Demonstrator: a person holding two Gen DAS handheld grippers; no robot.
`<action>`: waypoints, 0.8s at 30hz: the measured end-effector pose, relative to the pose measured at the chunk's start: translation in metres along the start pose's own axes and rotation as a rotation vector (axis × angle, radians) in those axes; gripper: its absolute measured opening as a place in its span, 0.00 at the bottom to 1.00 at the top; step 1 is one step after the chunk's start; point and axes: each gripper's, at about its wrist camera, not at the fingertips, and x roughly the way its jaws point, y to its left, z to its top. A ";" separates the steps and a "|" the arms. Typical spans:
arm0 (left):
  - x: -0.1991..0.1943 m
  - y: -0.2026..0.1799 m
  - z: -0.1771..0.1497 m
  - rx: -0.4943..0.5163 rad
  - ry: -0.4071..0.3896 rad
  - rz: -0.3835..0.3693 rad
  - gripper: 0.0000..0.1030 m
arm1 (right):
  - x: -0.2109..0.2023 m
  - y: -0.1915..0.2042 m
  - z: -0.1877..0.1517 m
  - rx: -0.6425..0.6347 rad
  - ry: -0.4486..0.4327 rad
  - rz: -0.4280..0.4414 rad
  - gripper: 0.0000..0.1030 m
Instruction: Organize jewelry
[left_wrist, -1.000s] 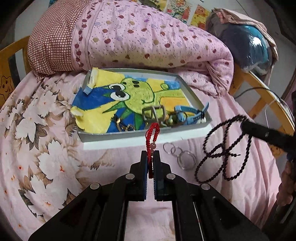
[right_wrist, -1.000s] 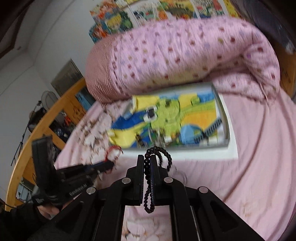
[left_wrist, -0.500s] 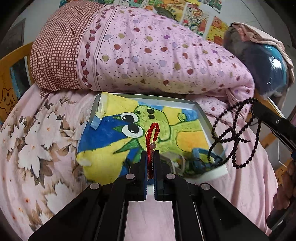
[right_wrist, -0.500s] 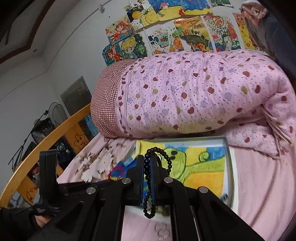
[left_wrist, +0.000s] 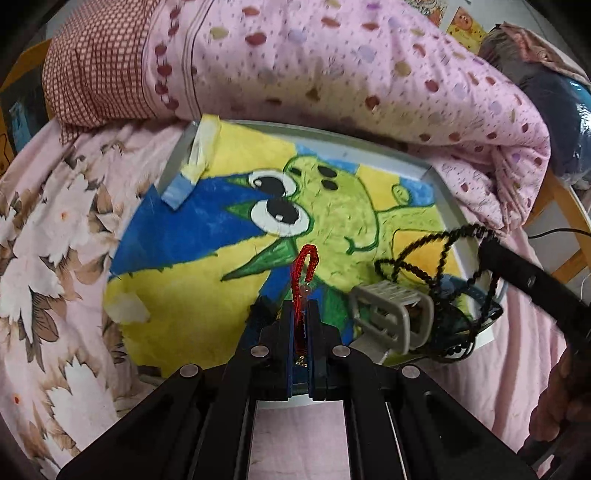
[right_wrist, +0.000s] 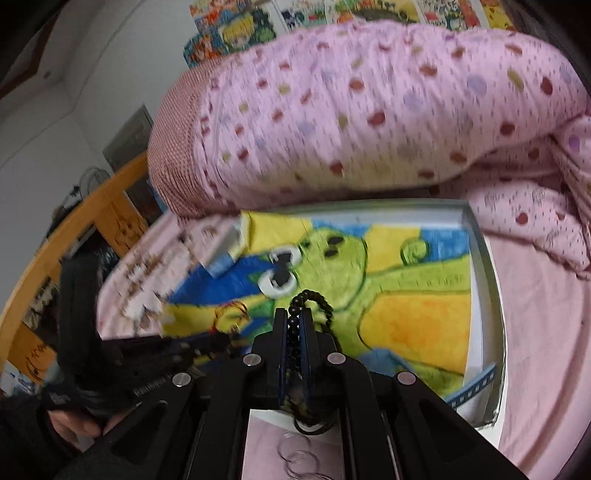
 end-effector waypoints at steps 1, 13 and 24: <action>0.002 0.000 0.000 -0.002 0.006 -0.001 0.03 | 0.002 -0.001 -0.003 0.000 0.008 -0.006 0.06; 0.008 0.003 -0.003 -0.051 0.067 0.021 0.07 | 0.007 -0.002 -0.007 -0.040 0.054 -0.110 0.13; -0.055 -0.006 0.002 -0.093 -0.060 0.081 0.63 | -0.044 0.007 -0.004 -0.036 -0.060 -0.171 0.56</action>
